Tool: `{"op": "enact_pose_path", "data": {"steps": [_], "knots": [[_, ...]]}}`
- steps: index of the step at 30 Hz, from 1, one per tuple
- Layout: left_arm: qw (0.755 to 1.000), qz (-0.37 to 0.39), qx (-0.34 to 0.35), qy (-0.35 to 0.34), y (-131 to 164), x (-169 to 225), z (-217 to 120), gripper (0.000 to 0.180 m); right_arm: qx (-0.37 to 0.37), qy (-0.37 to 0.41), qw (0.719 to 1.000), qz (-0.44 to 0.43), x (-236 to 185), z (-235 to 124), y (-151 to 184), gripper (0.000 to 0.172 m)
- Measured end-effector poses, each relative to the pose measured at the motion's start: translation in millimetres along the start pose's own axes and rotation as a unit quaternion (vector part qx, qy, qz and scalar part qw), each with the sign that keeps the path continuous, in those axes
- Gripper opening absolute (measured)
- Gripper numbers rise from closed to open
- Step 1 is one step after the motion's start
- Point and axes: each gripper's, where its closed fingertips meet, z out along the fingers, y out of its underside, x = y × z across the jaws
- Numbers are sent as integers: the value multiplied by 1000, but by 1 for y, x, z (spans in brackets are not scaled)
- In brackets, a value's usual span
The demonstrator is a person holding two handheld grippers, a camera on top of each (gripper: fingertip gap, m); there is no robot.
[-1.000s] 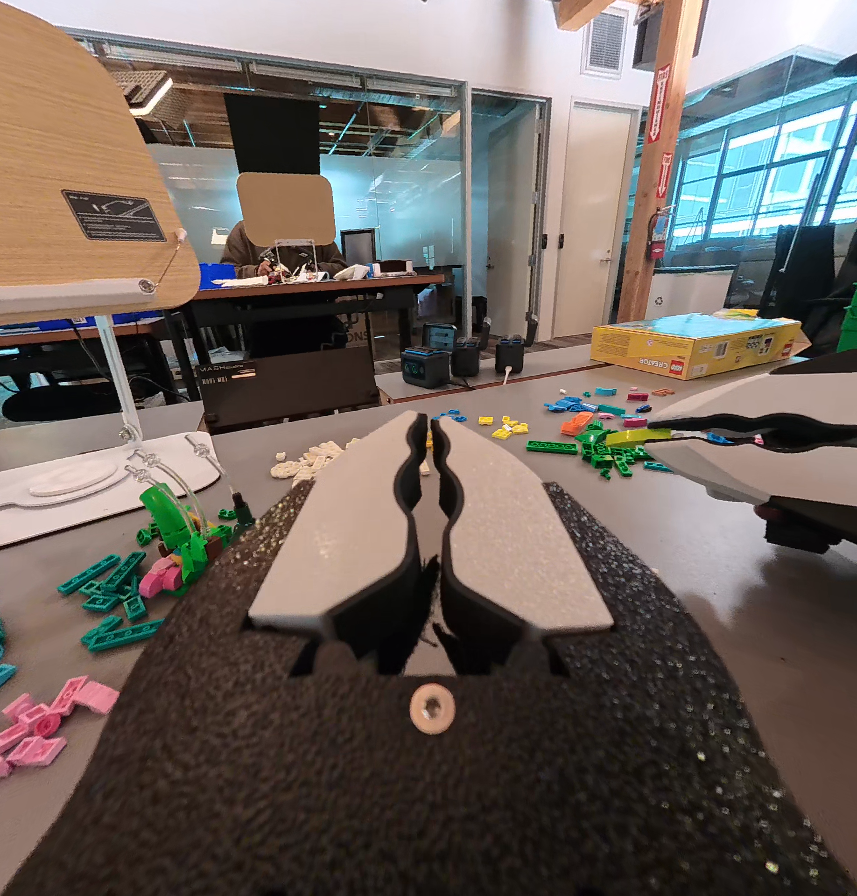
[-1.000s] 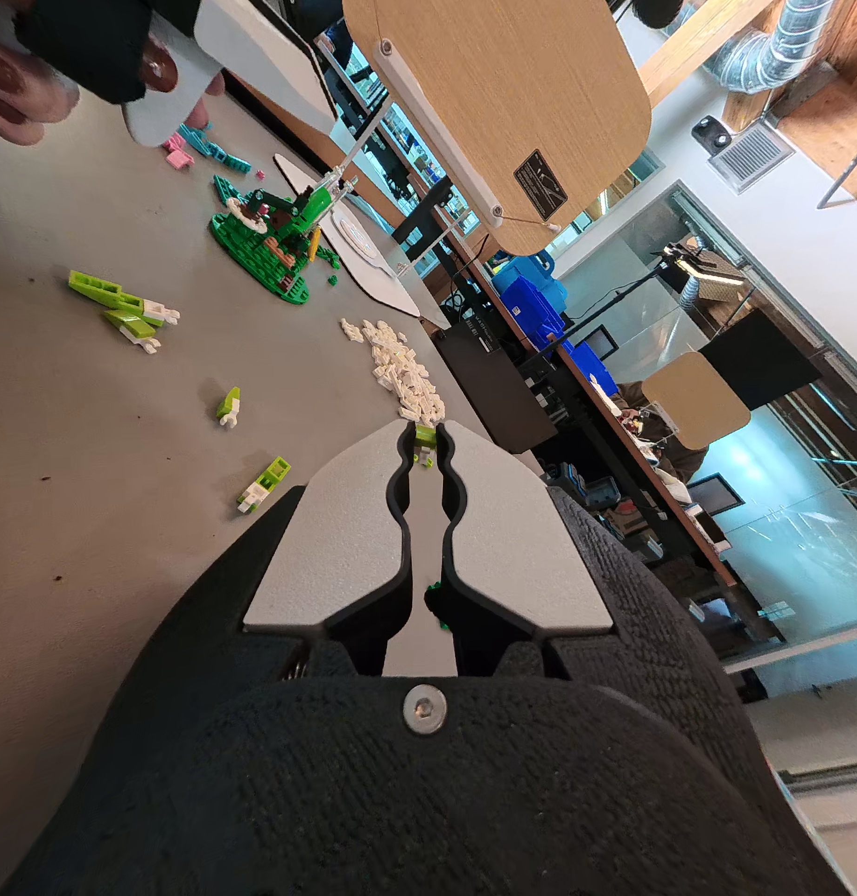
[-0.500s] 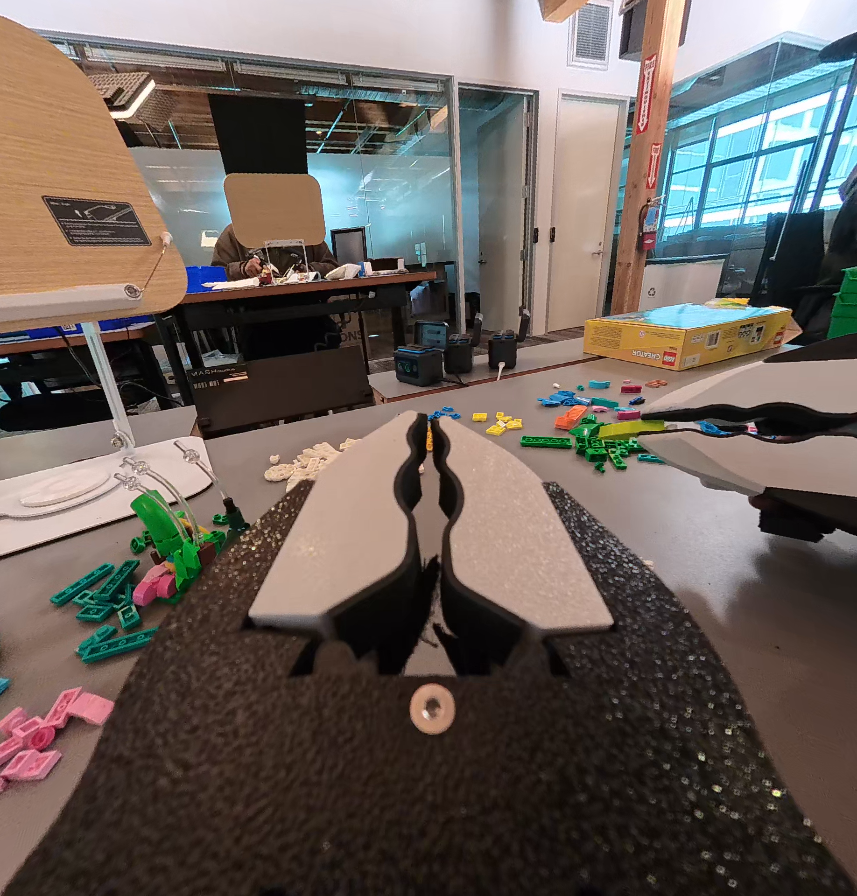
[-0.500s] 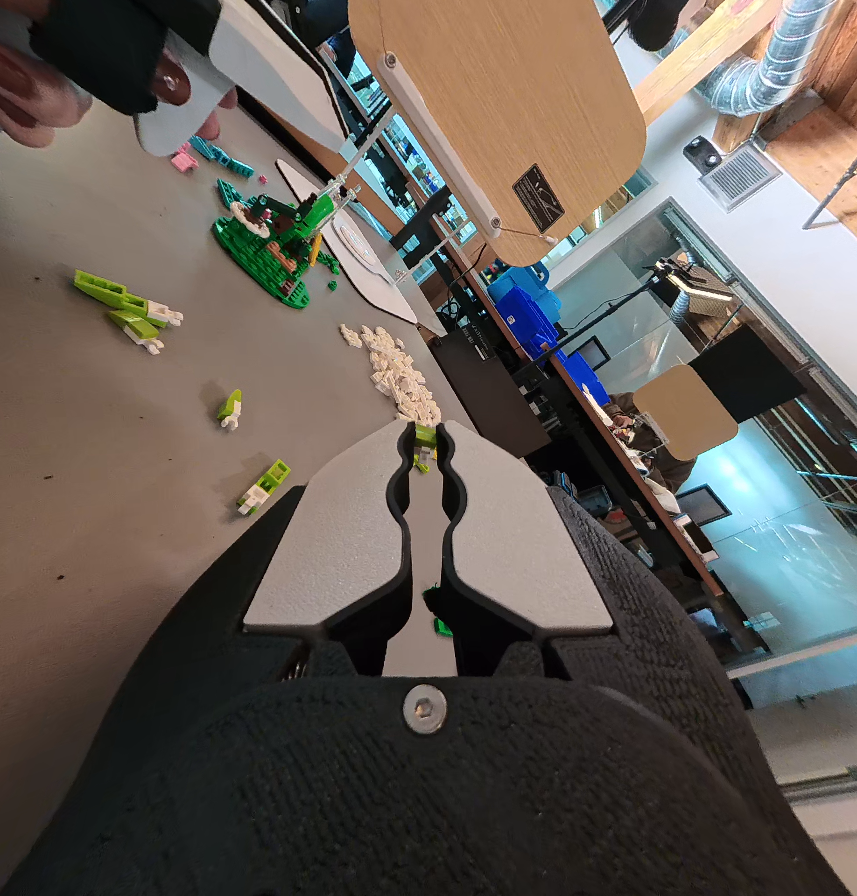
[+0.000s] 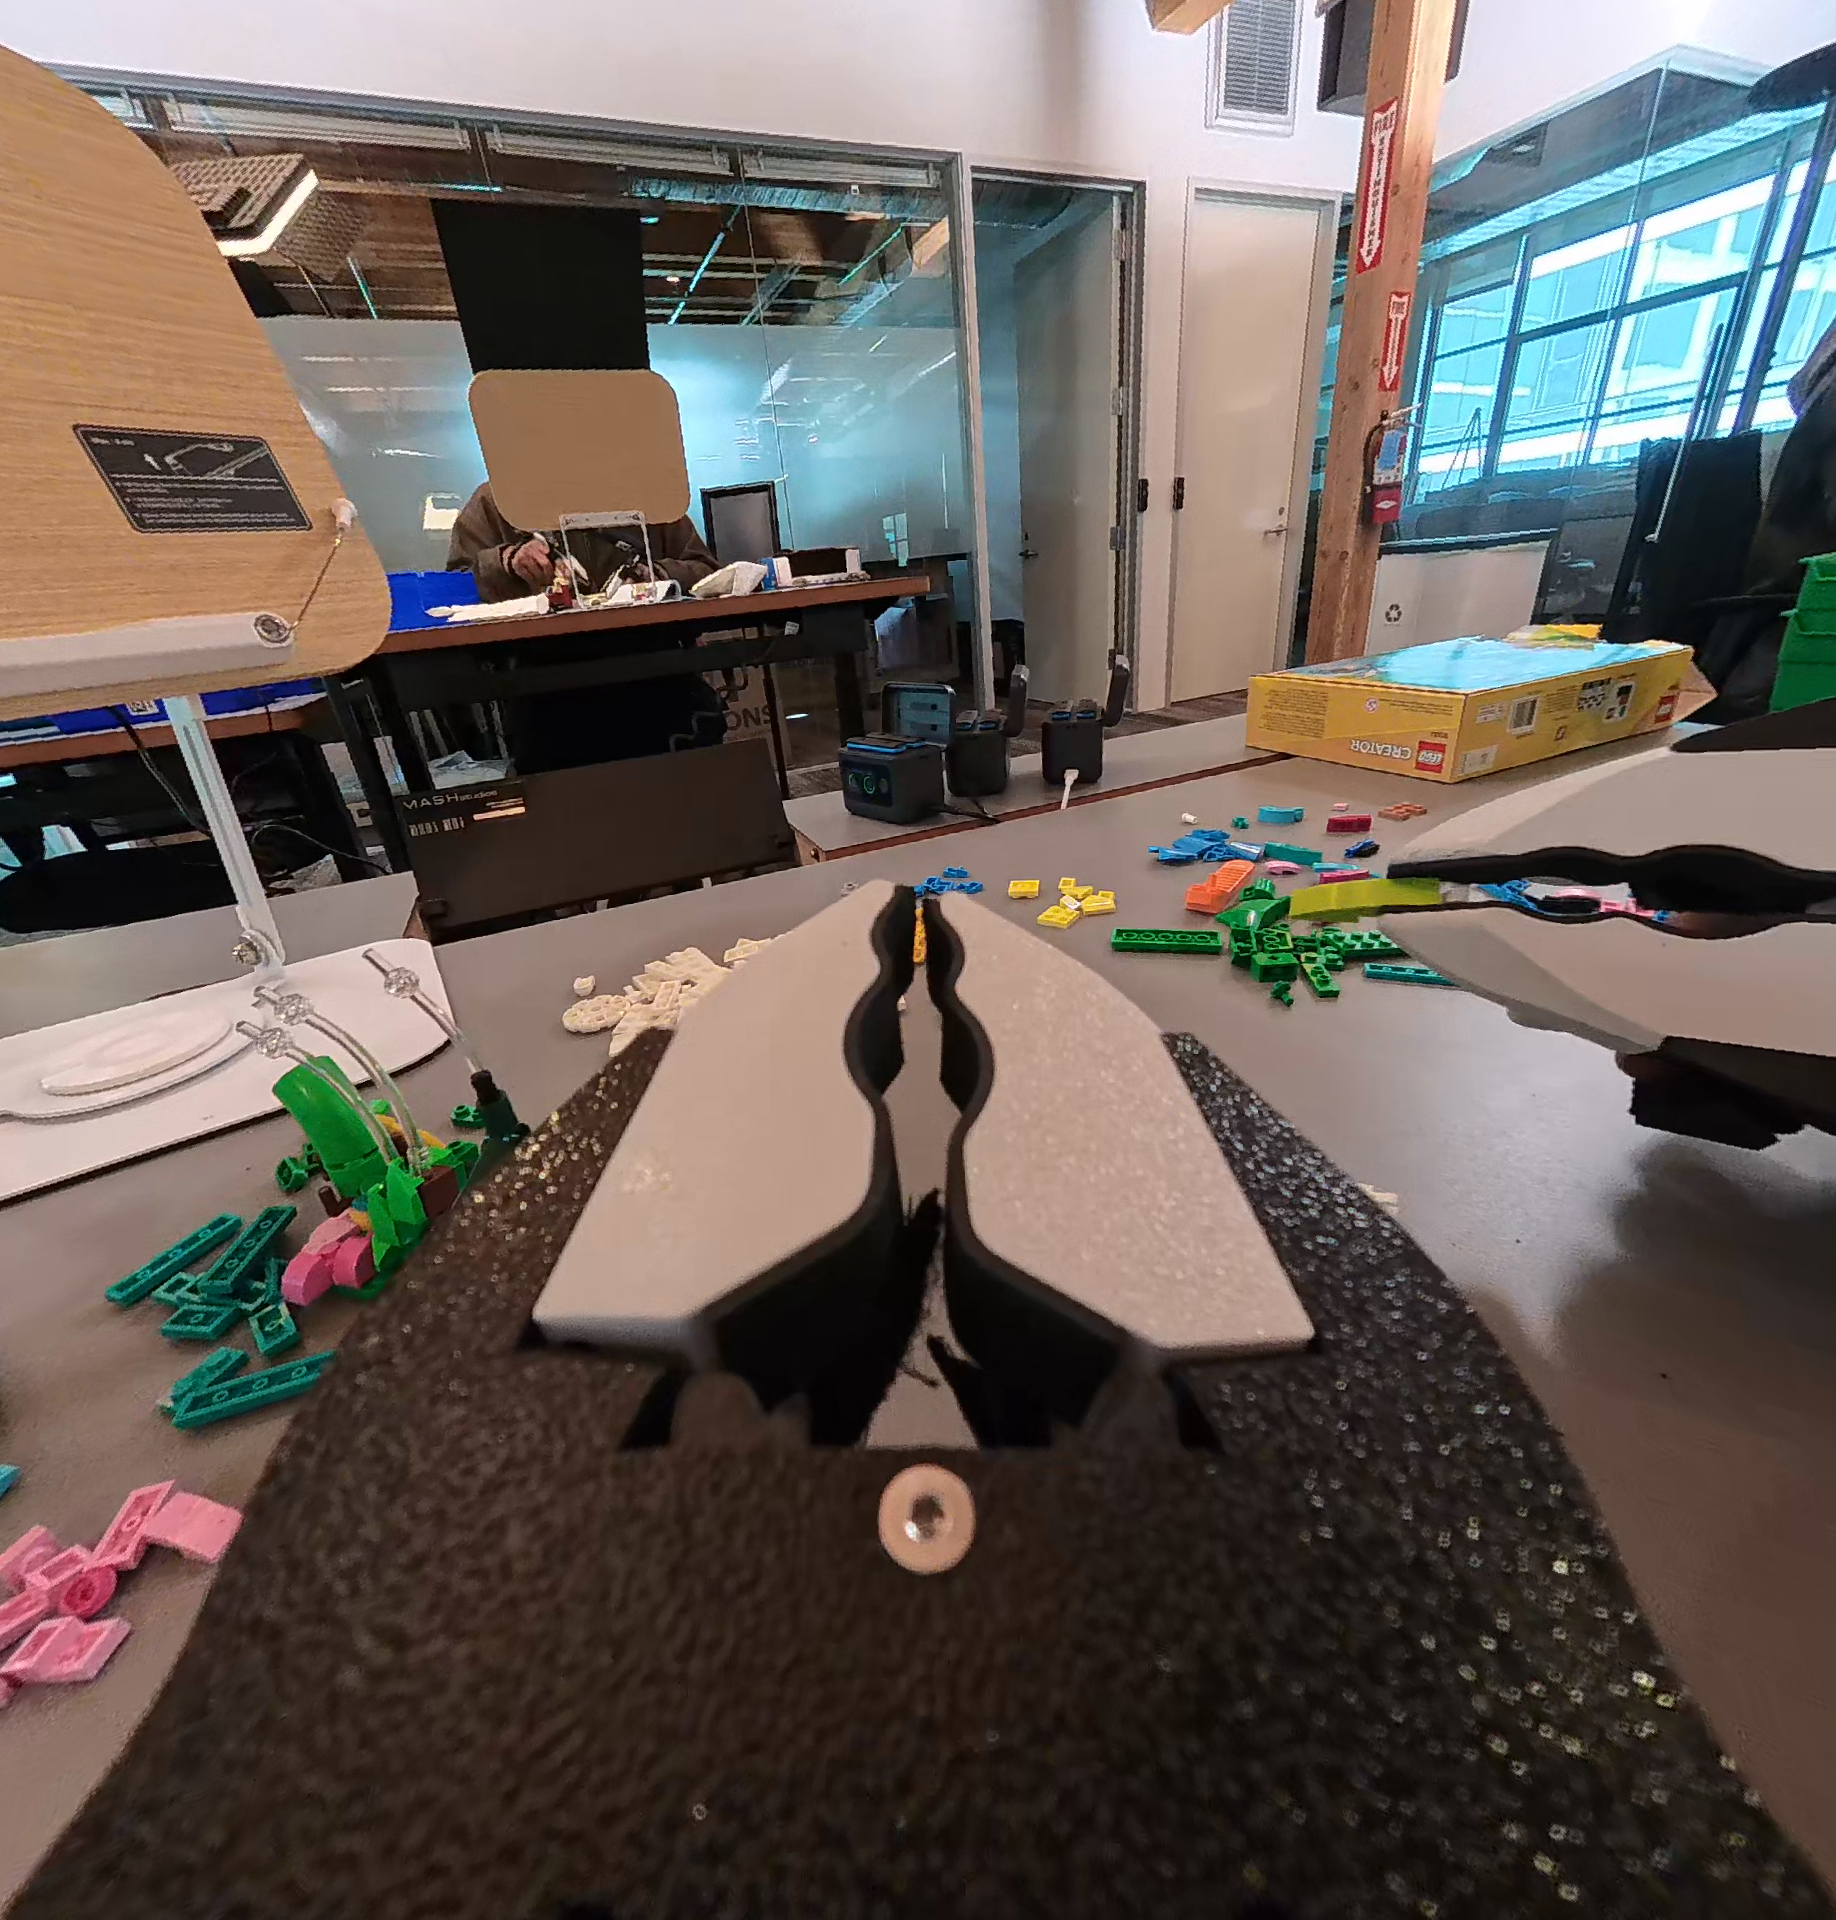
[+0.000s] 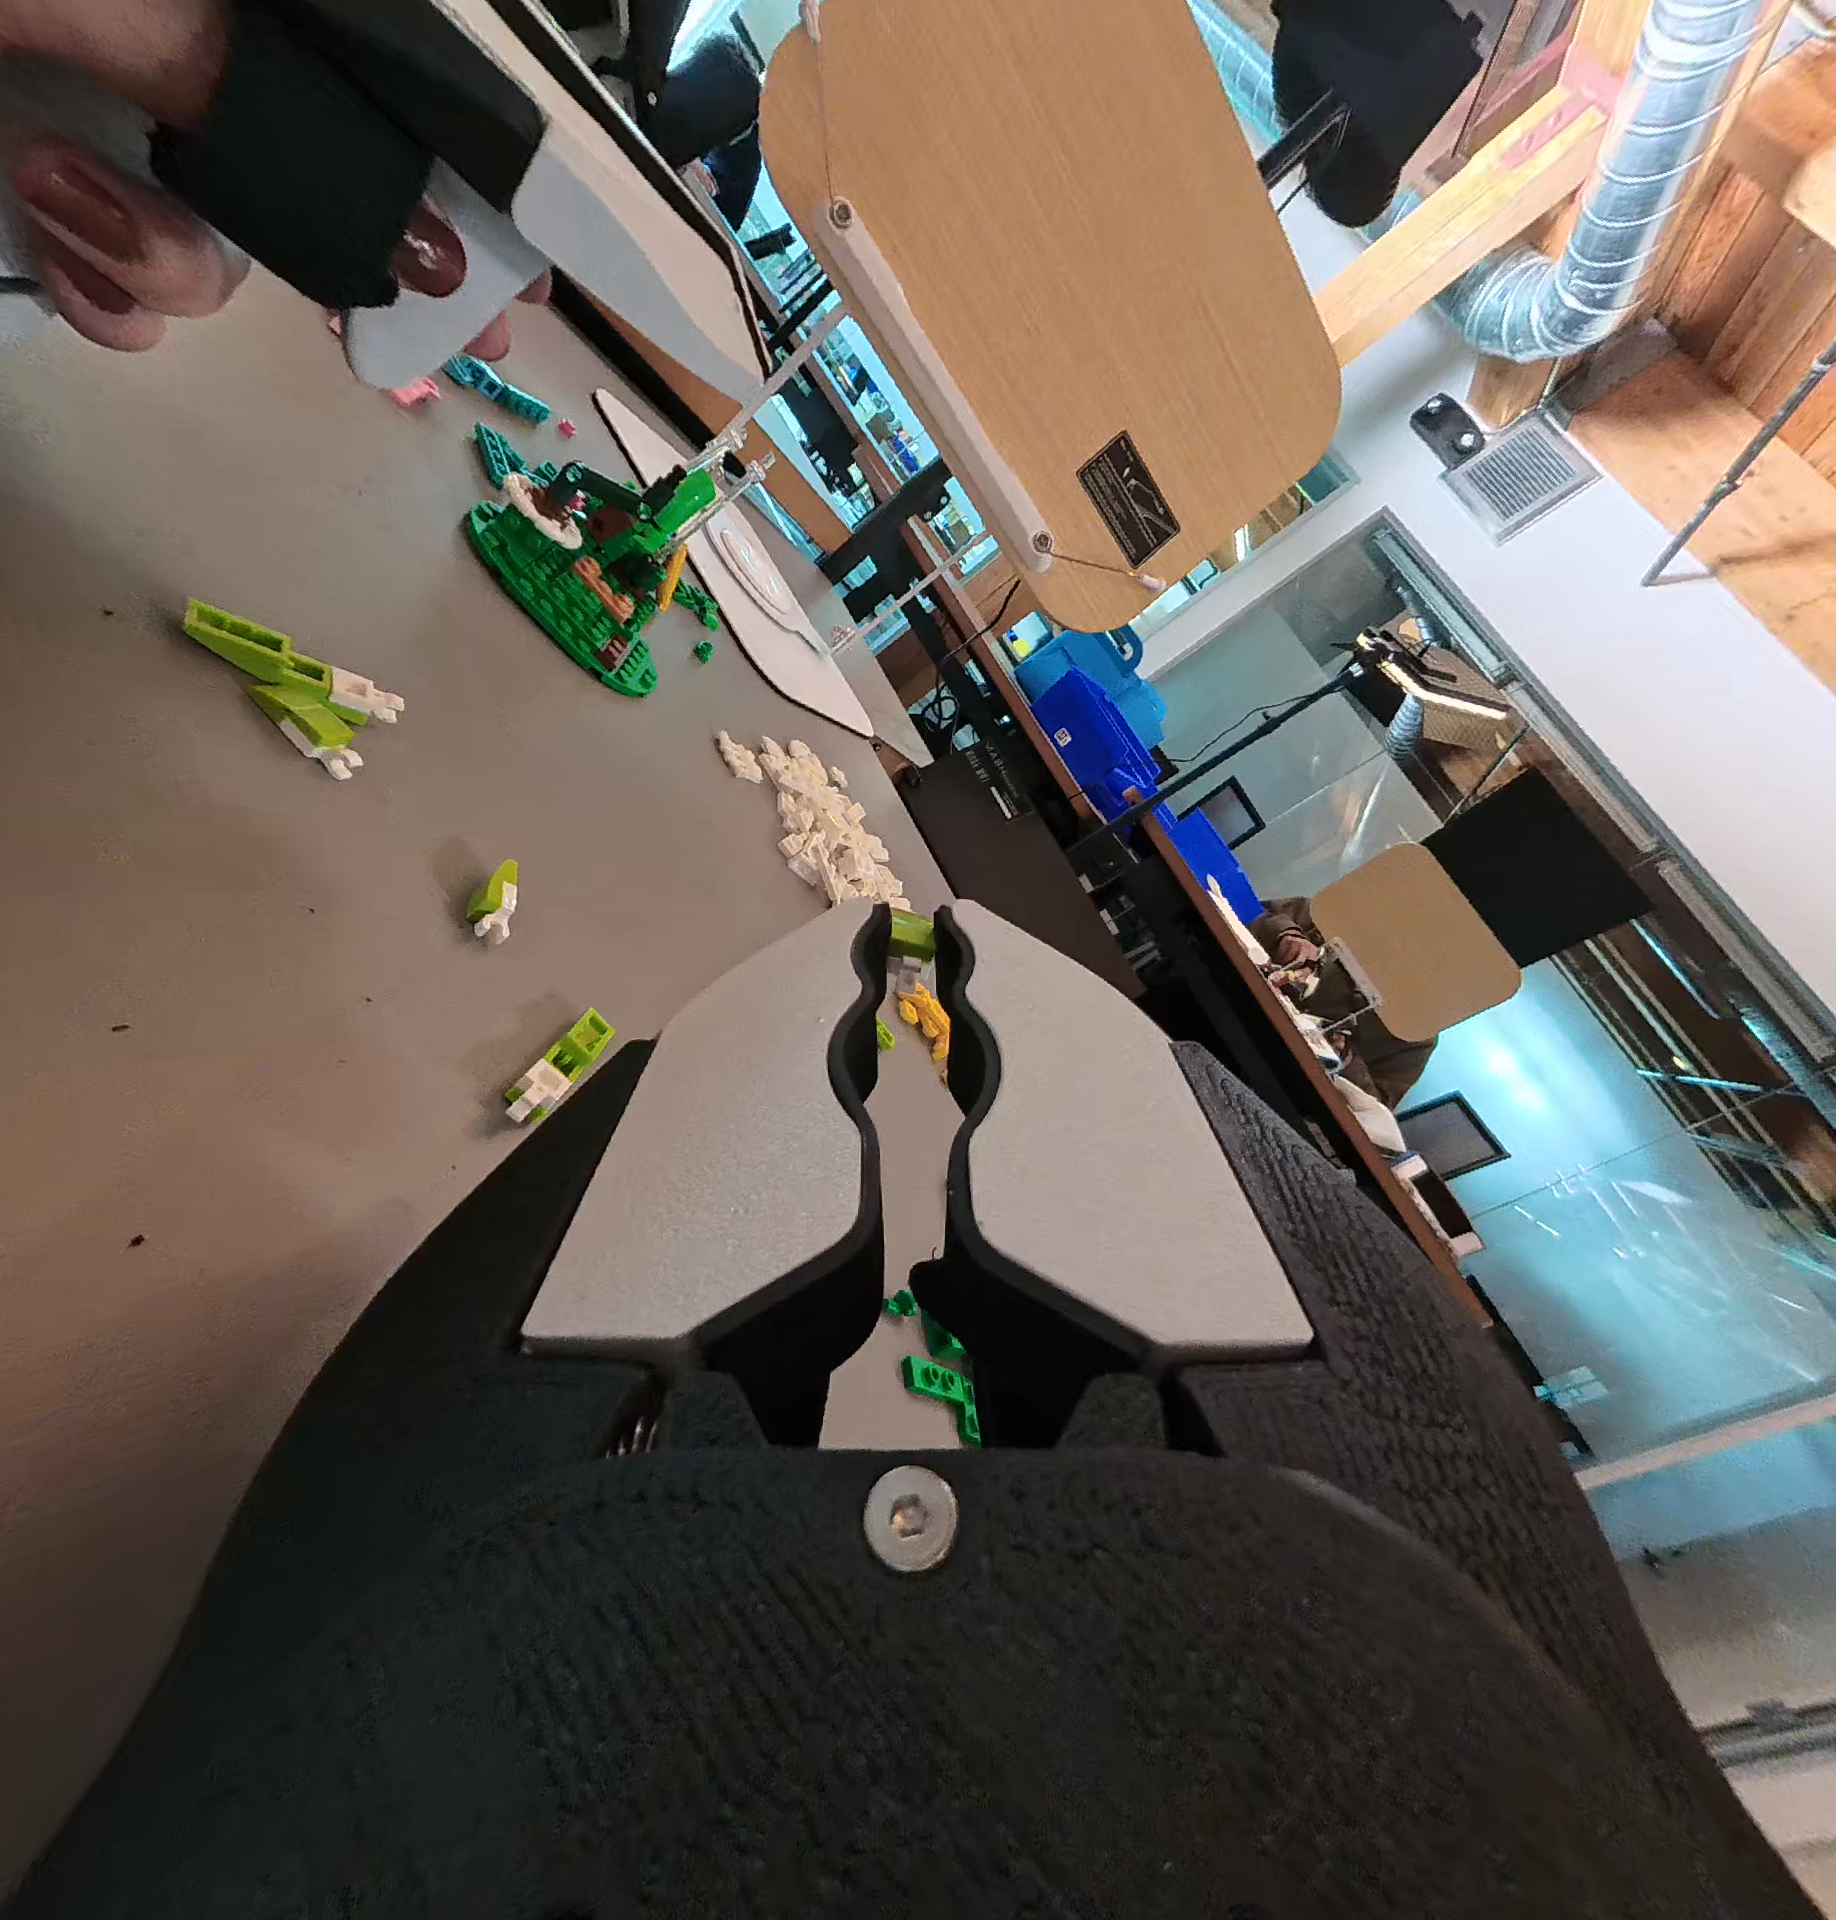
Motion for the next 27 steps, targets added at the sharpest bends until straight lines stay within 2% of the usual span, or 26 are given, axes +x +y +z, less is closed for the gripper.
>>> {"op": "enact_pose_path", "data": {"steps": [7,13,27], "knots": [[1000,2,0,1,0,1,0,2,10,-2,1000,-6,0,-2,-3,7],[1000,10,-1,7,1,5,1,2,67,31,997,-30,8,-12,-23,7],[999,23,11,26,-2,15,1,2,77,46,996,-18,13,-15,-25,7]]}}
